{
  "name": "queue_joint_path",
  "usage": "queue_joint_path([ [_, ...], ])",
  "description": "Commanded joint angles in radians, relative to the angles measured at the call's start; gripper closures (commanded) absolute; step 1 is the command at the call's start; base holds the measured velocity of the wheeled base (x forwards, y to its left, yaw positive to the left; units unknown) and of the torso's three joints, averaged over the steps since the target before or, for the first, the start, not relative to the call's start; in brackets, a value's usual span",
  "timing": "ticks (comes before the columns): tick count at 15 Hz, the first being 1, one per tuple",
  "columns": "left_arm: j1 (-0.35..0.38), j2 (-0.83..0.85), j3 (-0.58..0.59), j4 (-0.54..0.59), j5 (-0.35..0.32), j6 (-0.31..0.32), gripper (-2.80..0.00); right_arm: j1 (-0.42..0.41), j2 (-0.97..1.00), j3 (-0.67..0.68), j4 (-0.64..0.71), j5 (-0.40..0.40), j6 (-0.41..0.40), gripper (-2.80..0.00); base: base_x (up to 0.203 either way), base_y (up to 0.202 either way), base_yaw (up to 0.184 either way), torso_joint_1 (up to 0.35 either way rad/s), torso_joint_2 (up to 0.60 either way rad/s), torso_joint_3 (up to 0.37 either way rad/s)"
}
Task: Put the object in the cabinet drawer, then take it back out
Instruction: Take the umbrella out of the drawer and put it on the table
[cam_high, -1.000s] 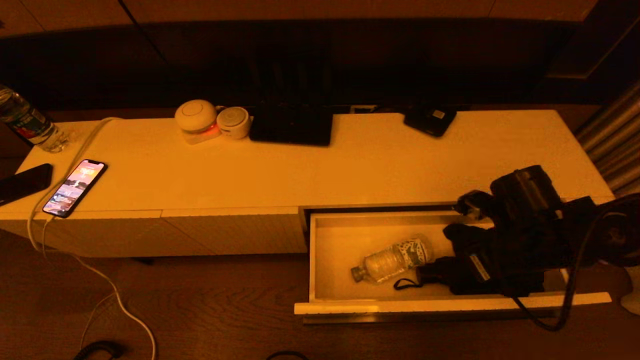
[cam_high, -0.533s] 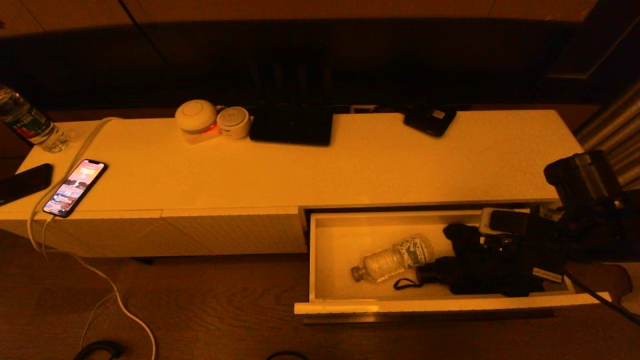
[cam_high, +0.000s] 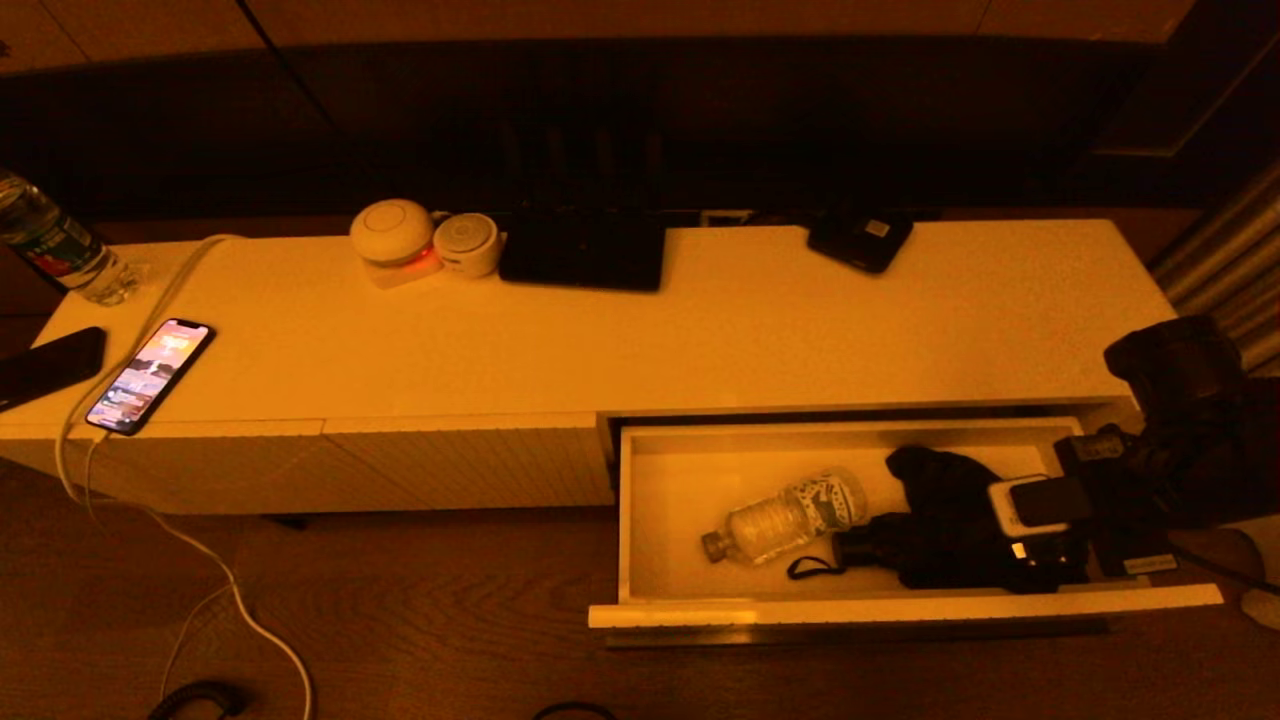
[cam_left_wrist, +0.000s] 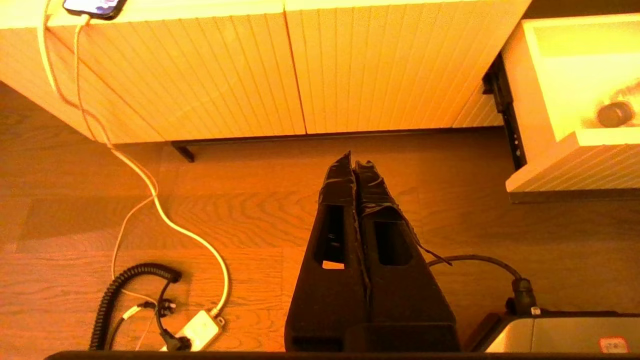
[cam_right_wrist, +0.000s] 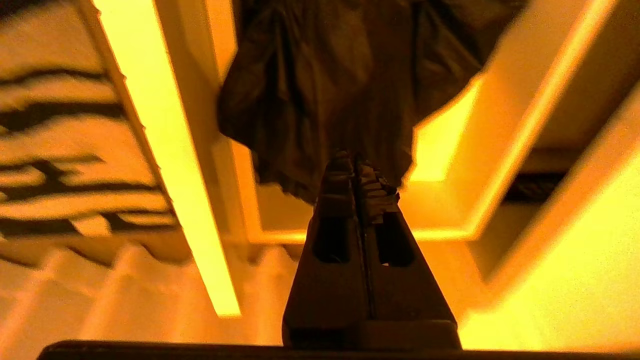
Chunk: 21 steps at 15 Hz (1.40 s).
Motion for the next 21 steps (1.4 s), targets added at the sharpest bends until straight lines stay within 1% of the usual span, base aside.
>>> queue_joint_path([
  [1, 0.000, 0.000, 0.000, 0.000, 0.000, 0.000, 0.00, -0.036, 0.046, -0.032, 0.025, 0.043, -0.011, 0.00, 0.000, 0.000, 0.000, 0.000, 0.00, 0.000],
  [2, 0.000, 0.000, 0.000, 0.000, 0.000, 0.000, 0.00, -0.041, 0.050, -0.036, 0.032, 0.049, -0.018, 0.00, 0.000, 0.000, 0.000, 0.000, 0.00, 0.000],
  [4, 0.000, 0.000, 0.000, 0.000, 0.000, 0.000, 0.00, -0.084, 0.085, -0.079, 0.086, 0.068, -0.076, 0.00, 0.000, 0.000, 0.000, 0.000, 0.00, 0.000],
  [5, 0.000, 0.000, 0.000, 0.000, 0.000, 0.000, 0.00, -0.088, 0.096, -0.082, 0.101, 0.076, -0.083, 0.00, 0.000, 0.000, 0.000, 0.000, 0.00, 0.000],
  [9, 0.000, 0.000, 0.000, 0.000, 0.000, 0.000, 0.00, -0.090, 0.123, -0.086, 0.093, 0.105, -0.089, 0.00, 0.000, 0.000, 0.000, 0.000, 0.00, 0.000],
  [10, 0.000, 0.000, 0.000, 0.000, 0.000, 0.000, 0.00, -0.090, 0.126, -0.094, 0.092, 0.109, -0.089, -2.80, 0.000, 0.000, 0.000, 0.000, 0.00, 0.000],
  [14, 0.000, 0.000, 0.000, 0.000, 0.000, 0.000, 0.00, -0.090, 0.137, -0.134, 0.101, 0.111, -0.080, -2.80, 0.000, 0.000, 0.000, 0.000, 0.00, 0.000],
  [21, 0.000, 0.000, 0.000, 0.000, 0.000, 0.000, 0.00, -0.090, 0.179, -0.133, 0.104, 0.102, -0.083, -2.80, 0.000, 0.000, 0.000, 0.000, 0.00, 0.000],
])
